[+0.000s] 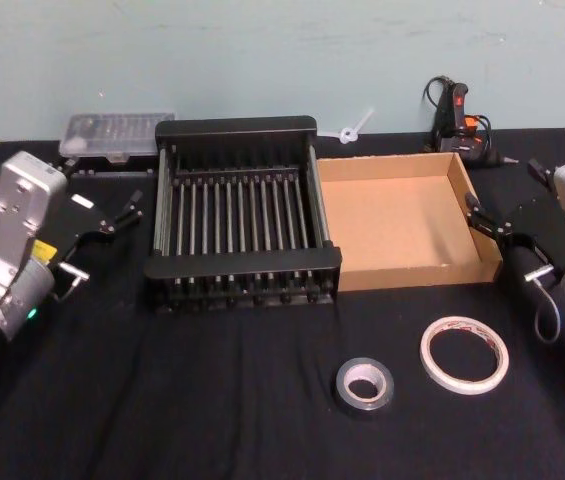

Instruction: Pick up the white tape and place it into the black box , Pick up the silver tape and place it into the brown box.

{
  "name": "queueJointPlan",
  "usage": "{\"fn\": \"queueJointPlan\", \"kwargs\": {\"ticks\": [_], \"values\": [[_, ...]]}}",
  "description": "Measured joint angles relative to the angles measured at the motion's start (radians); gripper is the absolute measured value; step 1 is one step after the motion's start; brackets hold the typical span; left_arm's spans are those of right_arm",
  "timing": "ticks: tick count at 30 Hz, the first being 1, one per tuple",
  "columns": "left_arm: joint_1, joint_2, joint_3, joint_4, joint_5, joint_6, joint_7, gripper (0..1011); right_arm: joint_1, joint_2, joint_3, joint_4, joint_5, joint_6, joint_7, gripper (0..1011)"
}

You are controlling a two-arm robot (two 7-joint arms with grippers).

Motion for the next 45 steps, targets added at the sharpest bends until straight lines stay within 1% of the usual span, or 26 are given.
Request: {"fn": "queueJointPlan", "kwargs": {"ticks": [45], "values": [[0.000, 0.000, 0.000, 0.000, 0.000, 0.000, 0.000, 1001, 0.000, 0.000, 0.000, 0.000, 0.000, 0.000, 0.000, 1002]]}}
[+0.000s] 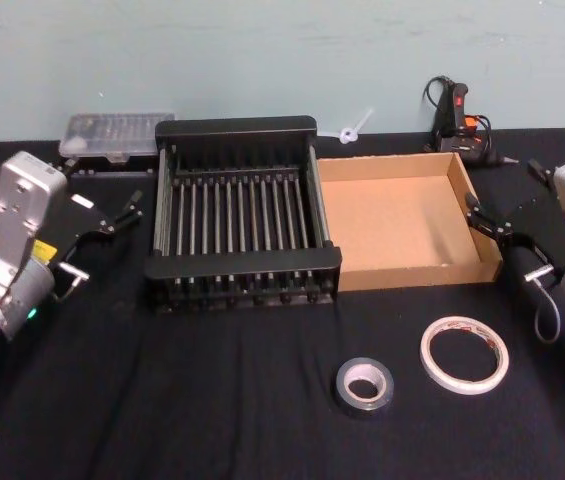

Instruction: Pick up the white tape and place it into the black box , Pick up the silver tape and place it into the brown box.

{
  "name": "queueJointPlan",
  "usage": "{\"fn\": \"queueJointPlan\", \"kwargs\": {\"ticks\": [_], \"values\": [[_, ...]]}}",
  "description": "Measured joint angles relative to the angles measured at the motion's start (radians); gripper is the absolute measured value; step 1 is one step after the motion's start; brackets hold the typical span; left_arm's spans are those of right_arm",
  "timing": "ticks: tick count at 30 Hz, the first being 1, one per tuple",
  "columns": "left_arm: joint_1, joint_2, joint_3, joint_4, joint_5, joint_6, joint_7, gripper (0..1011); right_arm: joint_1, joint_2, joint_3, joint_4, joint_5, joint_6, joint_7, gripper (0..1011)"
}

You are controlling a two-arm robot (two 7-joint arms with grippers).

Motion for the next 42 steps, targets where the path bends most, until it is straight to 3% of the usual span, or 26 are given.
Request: {"fn": "queueJointPlan", "kwargs": {"ticks": [10, 21, 34, 42], "values": [[0.000, 0.000, 0.000, 0.000, 0.000, 0.000, 0.000, 1001, -0.010, -0.005, 0.025, -0.009, 0.005, 0.006, 0.016, 1002], [0.000, 0.000, 0.000, 0.000, 0.000, 0.000, 0.000, 1001, -0.054, 0.016, 0.085, -0.098, 0.070, 0.098, 0.072, 1002], [0.000, 0.000, 0.000, 0.000, 0.000, 0.000, 0.000, 1001, -0.148, 0.112, 0.171, -0.279, 0.164, 0.328, 0.164, 1002], [0.000, 0.000, 0.000, 0.000, 0.000, 0.000, 0.000, 1002, -0.208, 0.147, 0.208, -0.354, 0.208, 0.426, 0.211, 1002]]}}
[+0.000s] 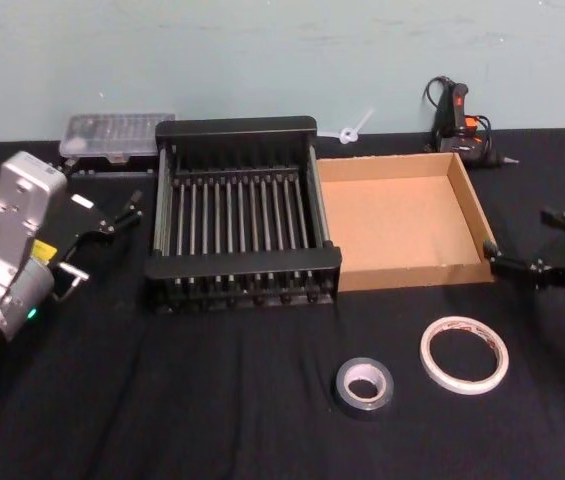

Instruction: Pick up the white tape and place it into the black box , Pick up the silver tape and place it into the brown box.

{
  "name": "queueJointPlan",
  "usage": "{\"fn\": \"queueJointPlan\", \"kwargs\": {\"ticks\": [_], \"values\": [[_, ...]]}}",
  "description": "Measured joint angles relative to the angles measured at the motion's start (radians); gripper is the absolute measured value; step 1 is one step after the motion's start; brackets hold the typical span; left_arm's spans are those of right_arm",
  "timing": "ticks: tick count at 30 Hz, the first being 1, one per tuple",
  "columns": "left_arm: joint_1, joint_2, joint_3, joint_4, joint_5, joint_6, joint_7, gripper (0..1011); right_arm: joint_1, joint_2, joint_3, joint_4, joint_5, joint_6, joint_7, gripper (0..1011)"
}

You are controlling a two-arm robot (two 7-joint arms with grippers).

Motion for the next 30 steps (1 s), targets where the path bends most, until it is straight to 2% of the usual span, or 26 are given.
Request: {"fn": "queueJointPlan", "kwargs": {"ticks": [6, 14, 30], "values": [[0.000, 0.000, 0.000, 0.000, 0.000, 0.000, 0.000, 1001, -0.033, 0.012, 0.018, -0.027, 0.032, 0.066, 0.038, 1002], [0.000, 0.000, 0.000, 0.000, 0.000, 0.000, 0.000, 1001, -0.059, 0.025, 0.018, -0.036, 0.030, 0.114, 0.071, 1002], [0.000, 0.000, 0.000, 0.000, 0.000, 0.000, 0.000, 1001, -0.055, 0.000, -0.028, 0.008, -0.036, 0.156, 0.115, 1002]]}}
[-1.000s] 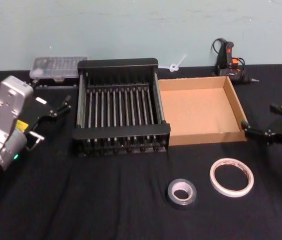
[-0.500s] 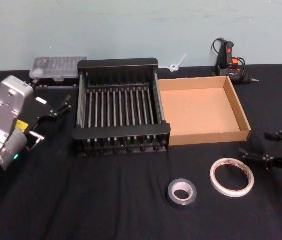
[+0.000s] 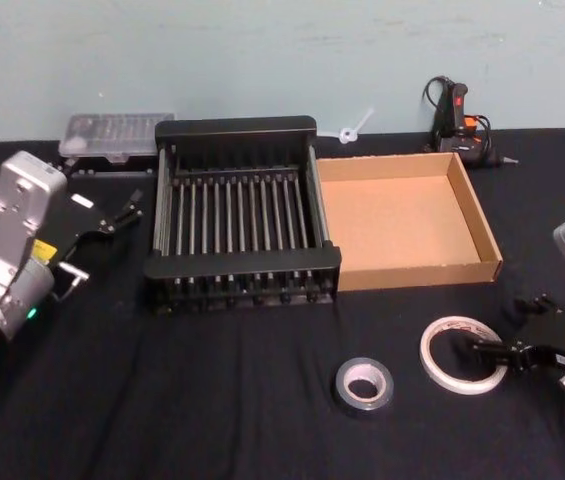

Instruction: Pick up the white tape and place it into the black box , Pick up the silver tape and place it into the brown box.

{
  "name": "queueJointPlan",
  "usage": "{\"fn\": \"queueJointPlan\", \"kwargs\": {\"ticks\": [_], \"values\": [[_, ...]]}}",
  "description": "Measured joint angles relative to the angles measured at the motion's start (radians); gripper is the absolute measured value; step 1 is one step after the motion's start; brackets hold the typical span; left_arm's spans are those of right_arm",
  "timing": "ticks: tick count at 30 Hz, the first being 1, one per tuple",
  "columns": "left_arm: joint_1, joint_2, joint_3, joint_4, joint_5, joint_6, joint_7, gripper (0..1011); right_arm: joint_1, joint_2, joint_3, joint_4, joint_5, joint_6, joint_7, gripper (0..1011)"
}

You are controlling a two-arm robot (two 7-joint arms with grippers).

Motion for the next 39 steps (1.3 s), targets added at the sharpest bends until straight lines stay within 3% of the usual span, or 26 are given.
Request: {"fn": "queueJointPlan", "kwargs": {"ticks": [16, 39], "values": [[0.000, 0.000, 0.000, 0.000, 0.000, 0.000, 0.000, 1002, 0.007, -0.046, 0.002, 0.050, -0.044, -0.004, 0.022, 1002], [0.000, 0.000, 0.000, 0.000, 0.000, 0.000, 0.000, 1001, 0.002, -0.086, 0.029, 0.067, -0.090, 0.002, 0.051, 1002]]}}
